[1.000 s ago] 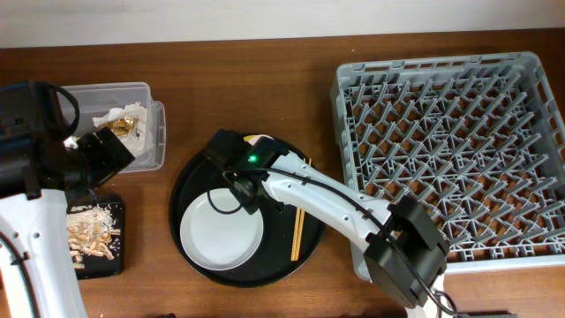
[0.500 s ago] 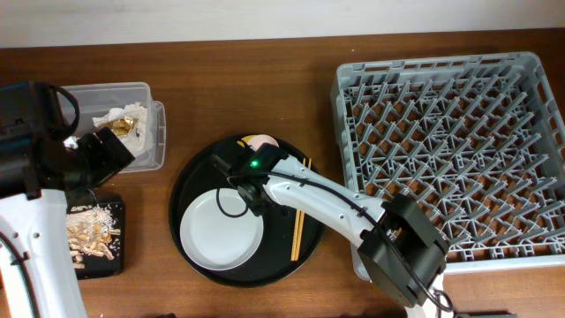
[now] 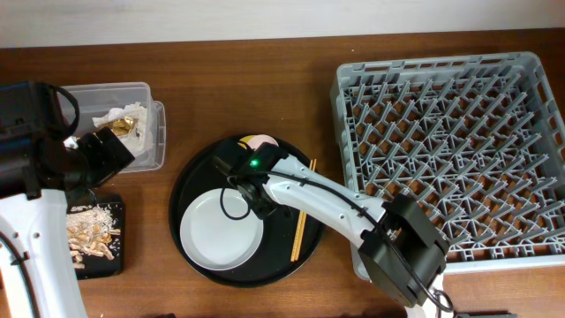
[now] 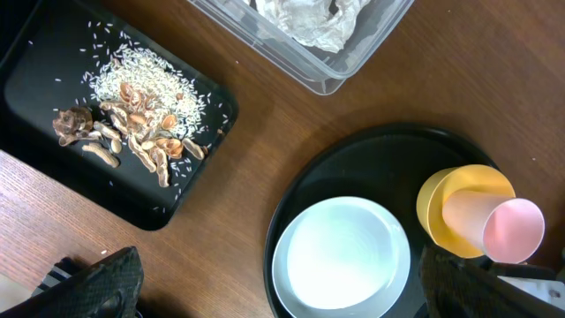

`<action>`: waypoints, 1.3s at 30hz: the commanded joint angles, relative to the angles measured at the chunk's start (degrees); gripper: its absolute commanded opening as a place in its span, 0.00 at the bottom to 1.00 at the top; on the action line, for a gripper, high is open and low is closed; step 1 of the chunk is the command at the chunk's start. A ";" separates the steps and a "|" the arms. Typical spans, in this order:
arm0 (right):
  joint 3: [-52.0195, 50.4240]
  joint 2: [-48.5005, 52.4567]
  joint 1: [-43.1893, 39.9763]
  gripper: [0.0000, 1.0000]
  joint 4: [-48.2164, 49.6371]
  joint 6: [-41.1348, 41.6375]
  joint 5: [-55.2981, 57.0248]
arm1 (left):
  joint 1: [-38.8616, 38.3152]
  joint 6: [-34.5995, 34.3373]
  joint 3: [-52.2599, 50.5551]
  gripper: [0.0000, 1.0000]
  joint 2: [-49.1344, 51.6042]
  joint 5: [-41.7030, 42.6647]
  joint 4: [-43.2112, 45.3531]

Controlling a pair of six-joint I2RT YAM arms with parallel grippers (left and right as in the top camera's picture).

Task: Sort waste into correct bins and load items into the dishwasher rack
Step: 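Grasp the blue cup with the right gripper and lift it, then carry the blue cup over the dishwasher rack's upper right area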

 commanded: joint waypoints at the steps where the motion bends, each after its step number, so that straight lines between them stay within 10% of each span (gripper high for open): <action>1: 3.93 -0.52 -0.13 0.04 -2.25 0.55 0.31 | 0.28 -0.28 0.57 0.99 -0.13 0.20 0.11; 13: 21.90 -12.76 -11.80 0.04 -16.22 0.46 -6.40 | 0.28 -0.28 0.57 0.99 -0.13 0.20 0.11; 24: 18.29 -15.04 -56.17 0.04 -19.87 -29.86 -59.58 | 0.28 -0.28 0.57 0.99 -0.13 0.20 0.11; 39: 5.88 -0.44 -78.18 0.04 -15.78 -42.14 -93.90 | 0.28 -0.28 0.57 0.99 -0.13 0.20 0.11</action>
